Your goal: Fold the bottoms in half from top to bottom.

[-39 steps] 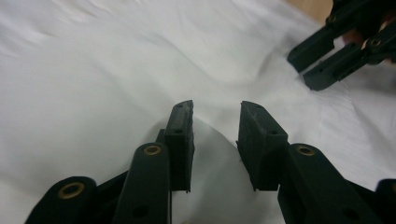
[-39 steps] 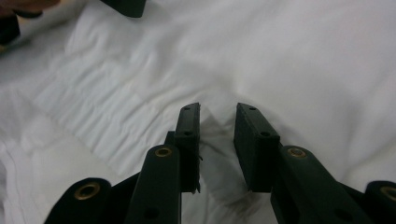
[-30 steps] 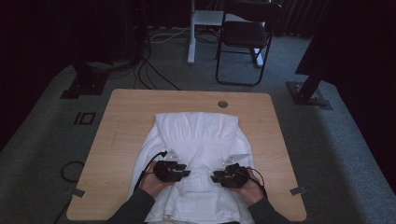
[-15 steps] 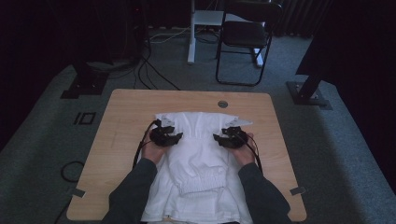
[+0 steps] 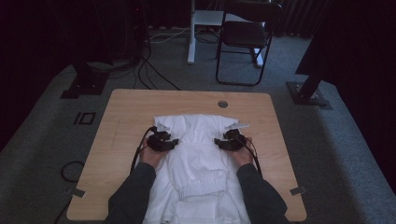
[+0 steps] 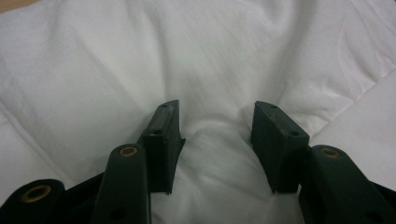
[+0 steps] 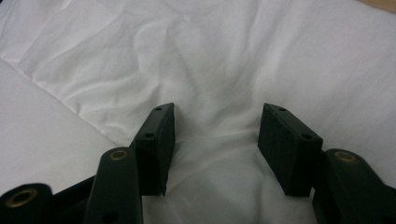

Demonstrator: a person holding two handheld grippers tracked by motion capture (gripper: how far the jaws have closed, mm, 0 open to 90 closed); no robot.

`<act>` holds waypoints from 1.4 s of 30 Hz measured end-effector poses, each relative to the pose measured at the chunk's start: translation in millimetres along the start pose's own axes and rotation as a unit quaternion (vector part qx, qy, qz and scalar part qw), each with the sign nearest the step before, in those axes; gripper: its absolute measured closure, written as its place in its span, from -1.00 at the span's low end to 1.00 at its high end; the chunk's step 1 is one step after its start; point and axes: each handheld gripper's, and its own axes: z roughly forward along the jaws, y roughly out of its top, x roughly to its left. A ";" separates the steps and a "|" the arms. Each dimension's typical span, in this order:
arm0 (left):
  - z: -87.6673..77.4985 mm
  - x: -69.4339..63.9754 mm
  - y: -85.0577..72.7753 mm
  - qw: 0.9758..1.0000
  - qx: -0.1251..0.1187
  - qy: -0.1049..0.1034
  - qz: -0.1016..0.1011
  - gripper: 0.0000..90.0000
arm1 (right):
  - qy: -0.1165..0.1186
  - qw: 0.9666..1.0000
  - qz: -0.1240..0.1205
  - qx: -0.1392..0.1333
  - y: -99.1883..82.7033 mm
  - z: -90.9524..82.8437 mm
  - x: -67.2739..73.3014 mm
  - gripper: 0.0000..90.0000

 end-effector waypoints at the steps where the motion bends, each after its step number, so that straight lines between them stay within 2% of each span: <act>1: -3.1 -1.7 -4.0 1.000 -0.002 -0.002 0.000 0.17 | 0.000 1.000 0.000 -0.002 -2.3 -1.5 1.9 0.00; 3: -6.7 -3.2 -7.8 1.000 -0.003 -0.005 -0.001 0.17 | 0.002 1.000 -0.009 -0.006 -8.6 -5.8 7.3 0.00; 6: -18.8 -12.9 -20.7 1.000 -0.004 -0.008 0.003 0.17 | 0.008 1.000 -0.016 -0.006 -17.1 -13.4 15.2 0.00; 11: -27.9 -20.0 -30.7 1.000 -0.005 -0.013 0.004 0.17 | 0.014 1.000 -0.025 -0.006 -30.2 -25.2 26.0 0.00; 13: -32.7 -23.2 -35.4 1.000 -0.005 -0.020 -0.003 0.16 | 0.016 0.999 -0.027 -0.003 -32.4 -28.1 28.6 0.00; 15: -36.8 -21.3 -38.0 0.999 -0.004 -0.038 -0.018 0.16 | 0.021 0.999 -0.029 0.001 -34.1 -30.7 30.5 0.00; 16: -36.8 -21.3 -38.0 0.999 -0.004 -0.038 -0.018 0.16 | 0.022 0.999 -0.029 0.001 -34.8 -31.4 31.0 0.00; 17: -39.0 -19.5 -38.2 0.999 -0.003 -0.047 -0.025 0.16 | 0.022 0.999 -0.029 0.001 -34.8 -31.4 31.0 0.00; 20: -45.0 -13.7 -34.4 0.998 -0.010 -0.048 -0.033 0.09 | 0.025 0.999 -0.031 -0.001 -35.8 -31.8 30.5 0.00; 21: -54.3 2.3 -16.3 0.998 -0.036 -0.007 -0.048 -0.01 | 0.031 0.999 -0.026 -0.003 -36.1 -31.8 28.9 0.00; 23: -54.6 15.6 -2.1 0.997 -0.043 0.016 -0.056 -0.16 | 0.033 0.999 -0.024 -0.005 -36.4 -31.8 28.2 0.00; 25: -49.1 28.2 8.7 0.996 -0.033 0.048 -0.067 -0.31 | 0.033 0.999 -0.024 -0.006 -36.8 -31.8 28.1 0.00; 27: -37.1 43.7 17.2 0.994 -0.016 0.074 -0.082 -0.37 | 0.033 0.999 -0.024 -0.007 -37.0 -31.7 28.1 0.00; 30: -17.3 58.7 19.9 0.991 0.015 0.095 -0.092 -0.43 | 0.035 0.999 -0.023 -0.009 -37.5 -31.8 27.9 0.00; 31: -11.7 62.0 19.1 0.990 0.025 0.096 -0.097 -0.43 | 0.035 0.999 -0.024 -0.009 -37.7 -31.9 27.6 0.00; 33: -4.5 65.6 16.5 0.991 0.036 0.089 -0.098 -0.43 | 0.037 0.999 -0.023 -0.011 -38.1 -31.9 27.1 0.01; 37: -1.7 66.8 12.7 0.993 0.032 0.079 -0.087 -0.40 | 0.039 0.999 -0.023 -0.013 -38.7 -31.9 26.3 0.01; 39: -3.7 67.0 11.6 0.994 0.032 0.076 -0.076 -0.22 | 0.037 0.999 -0.023 -0.013 -38.7 -31.9 26.9 0.01; 41: -6.0 67.0 11.1 0.995 0.034 0.062 -0.068 0.14 | 0.036 0.999 -0.023 -0.012 -38.3 -31.9 27.3 0.01; 42: -6.6 66.5 10.8 0.995 0.037 0.062 -0.063 0.29 | 0.041 0.999 -0.019 -0.009 -37.2 -32.2 26.4 0.01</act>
